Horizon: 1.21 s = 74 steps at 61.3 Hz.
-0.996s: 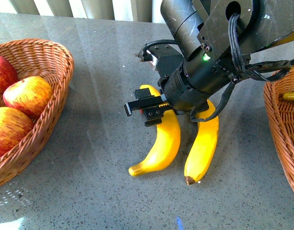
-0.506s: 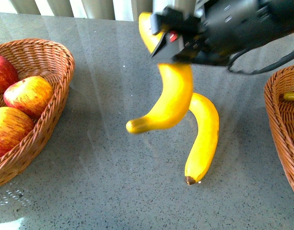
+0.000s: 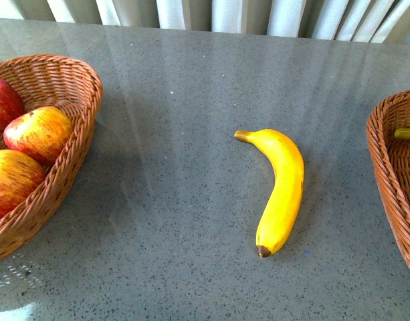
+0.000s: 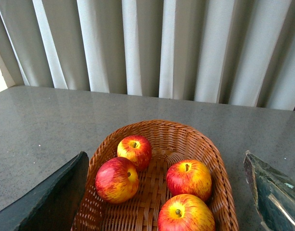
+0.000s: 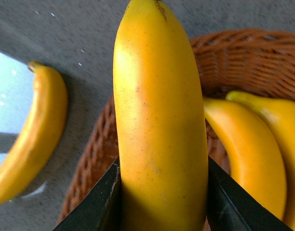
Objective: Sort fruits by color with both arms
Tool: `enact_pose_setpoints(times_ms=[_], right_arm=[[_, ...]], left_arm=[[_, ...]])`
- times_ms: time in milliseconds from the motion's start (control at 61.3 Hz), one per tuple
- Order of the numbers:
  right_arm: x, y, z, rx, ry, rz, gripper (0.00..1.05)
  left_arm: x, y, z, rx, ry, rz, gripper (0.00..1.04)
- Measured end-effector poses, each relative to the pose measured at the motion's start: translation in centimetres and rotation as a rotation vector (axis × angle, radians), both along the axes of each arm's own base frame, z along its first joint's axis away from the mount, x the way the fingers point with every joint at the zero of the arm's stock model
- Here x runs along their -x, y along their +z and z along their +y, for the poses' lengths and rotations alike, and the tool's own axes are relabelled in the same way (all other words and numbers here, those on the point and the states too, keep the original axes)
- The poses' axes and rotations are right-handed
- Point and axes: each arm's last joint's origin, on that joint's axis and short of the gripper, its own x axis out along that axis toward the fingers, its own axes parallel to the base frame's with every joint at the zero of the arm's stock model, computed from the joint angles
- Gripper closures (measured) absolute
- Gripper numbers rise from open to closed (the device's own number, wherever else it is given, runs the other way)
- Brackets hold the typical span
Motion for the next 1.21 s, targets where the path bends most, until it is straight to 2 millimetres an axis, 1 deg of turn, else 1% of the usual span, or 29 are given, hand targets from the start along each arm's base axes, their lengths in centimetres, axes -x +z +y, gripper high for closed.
enact_pose_setpoints(times_ms=[82, 212, 278, 310, 408, 473, 490, 539, 588, 637, 718, 784, 800, 849, 914, 979, 1061, 1208], right_arm=[[0.1, -0.8, -1.2, 0.030, -0.008, 0.020, 0.68], [0.2, -1.6, -1.7, 0.075, -0.011, 0.032, 0.68], [0.3, -1.8, -1.6, 0.092, -0.011, 0.031, 0.56], [0.3, -1.9, -1.5, 0.091, -0.007, 0.029, 0.53], [0.5, -1.7, -0.4, 0.090, 0.019, 0.015, 0.37], [1.0, -1.3, 1.7, 0.064, 0.061, 0.003, 0.21], [1.2, -1.1, 2.5, 0.048, 0.076, -0.001, 0.16], [1.5, -0.6, 4.4, 0.012, 0.101, -0.013, 0.08], [1.8, -0.3, 5.8, -0.010, 0.120, -0.022, 0.09], [2.1, -0.1, 7.7, -0.034, 0.142, -0.030, 0.09], [2.6, -0.1, 10.3, -0.063, 0.166, -0.019, 0.09], [3.0, -0.5, 12.7, -0.070, 0.185, 0.003, 0.09], [3.1, -0.6, 13.0, -0.073, 0.185, 0.010, 0.09], [3.4, -1.4, 15.0, -0.074, 0.202, 0.042, 0.09], [3.7, -2.3, 16.4, -0.090, 0.208, 0.091, 0.09], [3.6, -3.1, 17.3, -0.088, 0.198, 0.131, 0.09], [3.0, -3.9, 17.9, -0.085, 0.149, 0.183, 0.09], [2.3, -4.4, 18.6, -0.082, 0.063, 0.226, 0.09]], left_arm=[[0.0, 0.0, 0.0, 0.000, 0.000, 0.000, 0.09], [0.0, 0.0, 0.0, 0.000, 0.000, 0.000, 0.09], [0.0, 0.0, 0.0, 0.000, 0.000, 0.000, 0.09], [0.0, 0.0, 0.0, 0.000, 0.000, 0.000, 0.09], [0.0, 0.0, 0.0, 0.000, 0.000, 0.000, 0.09], [0.0, 0.0, 0.0, 0.000, 0.000, 0.000, 0.09], [0.0, 0.0, 0.0, 0.000, 0.000, 0.000, 0.09], [0.0, 0.0, 0.0, 0.000, 0.000, 0.000, 0.09], [0.0, 0.0, 0.0, 0.000, 0.000, 0.000, 0.09], [0.0, 0.0, 0.0, 0.000, 0.000, 0.000, 0.09], [0.0, 0.0, 0.0, 0.000, 0.000, 0.000, 0.09], [0.0, 0.0, 0.0, 0.000, 0.000, 0.000, 0.09], [0.0, 0.0, 0.0, 0.000, 0.000, 0.000, 0.09], [0.0, 0.0, 0.0, 0.000, 0.000, 0.000, 0.09], [0.0, 0.0, 0.0, 0.000, 0.000, 0.000, 0.09], [0.0, 0.0, 0.0, 0.000, 0.000, 0.000, 0.09], [0.0, 0.0, 0.0, 0.000, 0.000, 0.000, 0.09], [0.0, 0.0, 0.0, 0.000, 0.000, 0.000, 0.09]])
